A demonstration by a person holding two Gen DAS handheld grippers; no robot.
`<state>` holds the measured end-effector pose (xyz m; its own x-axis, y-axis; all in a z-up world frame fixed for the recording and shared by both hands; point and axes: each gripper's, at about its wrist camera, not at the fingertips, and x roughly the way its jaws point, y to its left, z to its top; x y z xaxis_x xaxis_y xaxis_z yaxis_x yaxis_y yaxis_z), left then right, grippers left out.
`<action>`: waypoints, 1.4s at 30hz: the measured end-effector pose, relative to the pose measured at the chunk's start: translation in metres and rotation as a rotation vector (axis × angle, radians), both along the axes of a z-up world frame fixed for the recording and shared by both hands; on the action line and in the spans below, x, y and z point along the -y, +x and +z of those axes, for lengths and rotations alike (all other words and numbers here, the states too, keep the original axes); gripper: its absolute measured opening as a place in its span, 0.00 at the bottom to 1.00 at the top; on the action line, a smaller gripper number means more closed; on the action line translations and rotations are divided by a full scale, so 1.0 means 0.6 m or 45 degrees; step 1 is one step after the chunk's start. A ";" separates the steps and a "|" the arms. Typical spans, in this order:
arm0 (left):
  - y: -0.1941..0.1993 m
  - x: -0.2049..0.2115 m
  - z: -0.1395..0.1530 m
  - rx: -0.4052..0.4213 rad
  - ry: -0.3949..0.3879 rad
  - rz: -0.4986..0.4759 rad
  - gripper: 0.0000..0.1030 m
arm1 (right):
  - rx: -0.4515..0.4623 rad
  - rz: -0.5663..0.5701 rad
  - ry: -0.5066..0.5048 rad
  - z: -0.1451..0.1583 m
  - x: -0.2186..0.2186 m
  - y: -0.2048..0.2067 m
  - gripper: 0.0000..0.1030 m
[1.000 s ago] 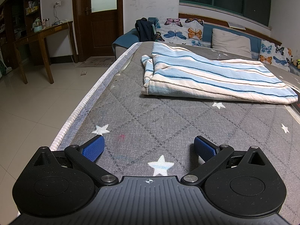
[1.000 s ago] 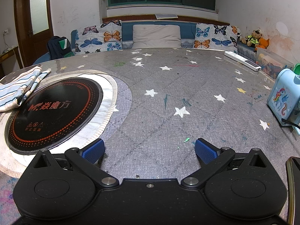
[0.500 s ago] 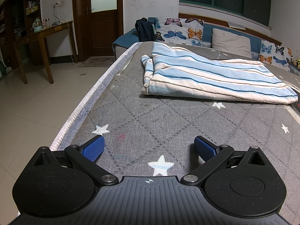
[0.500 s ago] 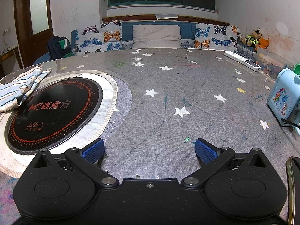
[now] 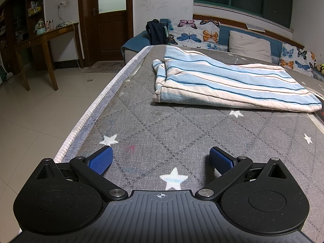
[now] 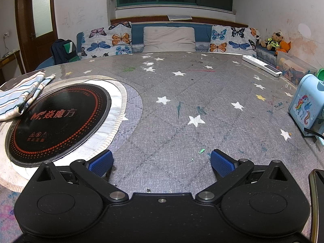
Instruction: Fold clothes
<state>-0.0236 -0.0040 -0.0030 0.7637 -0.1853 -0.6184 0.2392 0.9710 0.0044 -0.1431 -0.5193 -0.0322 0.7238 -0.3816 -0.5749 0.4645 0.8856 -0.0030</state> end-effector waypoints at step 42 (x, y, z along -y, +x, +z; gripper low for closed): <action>-0.001 0.000 0.000 0.000 0.000 0.000 1.00 | 0.000 0.000 0.000 0.000 0.000 -0.001 1.00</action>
